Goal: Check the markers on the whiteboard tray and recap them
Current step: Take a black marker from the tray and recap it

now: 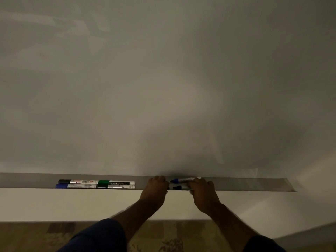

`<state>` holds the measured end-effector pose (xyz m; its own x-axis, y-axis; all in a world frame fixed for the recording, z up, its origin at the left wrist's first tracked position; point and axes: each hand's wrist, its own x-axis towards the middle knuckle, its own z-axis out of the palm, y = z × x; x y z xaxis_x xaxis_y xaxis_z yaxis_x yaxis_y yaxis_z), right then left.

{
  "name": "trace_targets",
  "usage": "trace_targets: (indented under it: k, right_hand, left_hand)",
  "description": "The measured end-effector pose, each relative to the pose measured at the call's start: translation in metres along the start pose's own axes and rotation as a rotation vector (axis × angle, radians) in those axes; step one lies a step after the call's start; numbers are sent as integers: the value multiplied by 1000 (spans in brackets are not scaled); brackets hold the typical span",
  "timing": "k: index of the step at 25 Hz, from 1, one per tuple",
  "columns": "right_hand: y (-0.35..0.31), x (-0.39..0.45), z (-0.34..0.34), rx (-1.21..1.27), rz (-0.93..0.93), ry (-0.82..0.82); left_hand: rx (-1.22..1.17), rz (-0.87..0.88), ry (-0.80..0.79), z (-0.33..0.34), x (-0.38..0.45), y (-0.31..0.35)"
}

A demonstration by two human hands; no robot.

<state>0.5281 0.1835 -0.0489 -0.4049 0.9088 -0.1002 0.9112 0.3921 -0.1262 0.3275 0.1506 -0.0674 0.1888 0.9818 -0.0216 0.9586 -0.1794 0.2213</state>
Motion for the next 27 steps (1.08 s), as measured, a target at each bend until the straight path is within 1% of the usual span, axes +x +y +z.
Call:
trace_targets:
  k: [5,9,11,14,17,19,22,27]
  right_hand:
    - [7,0,-9,-34,-14,31]
    - [4,4,-42,27,-109,112]
    - [-2,6,-67,56,-162,186]
    - [-13,3,-110,115,-252,345]
    - [-26,-5,-158,179,-398,408]
    - [-37,-14,-193,184,-468,466]
    - [-52,-29,-240,202,-527,565]
    - [-70,-52,-293,180,-601,652]
  left_hand:
    - [-93,-24,60,-12,-5,-6]
    - [-214,-29,160,-47,-13,-15]
    - [-275,-34,224,-75,-16,-18]
    - [-352,-41,342,-125,-23,-19]
    - [-507,-92,470,-176,-34,-21]
    - [-602,-126,513,-211,-42,-17]
    - [-613,-82,579,-259,-56,-4]
    - [-575,31,696,-319,-88,20]
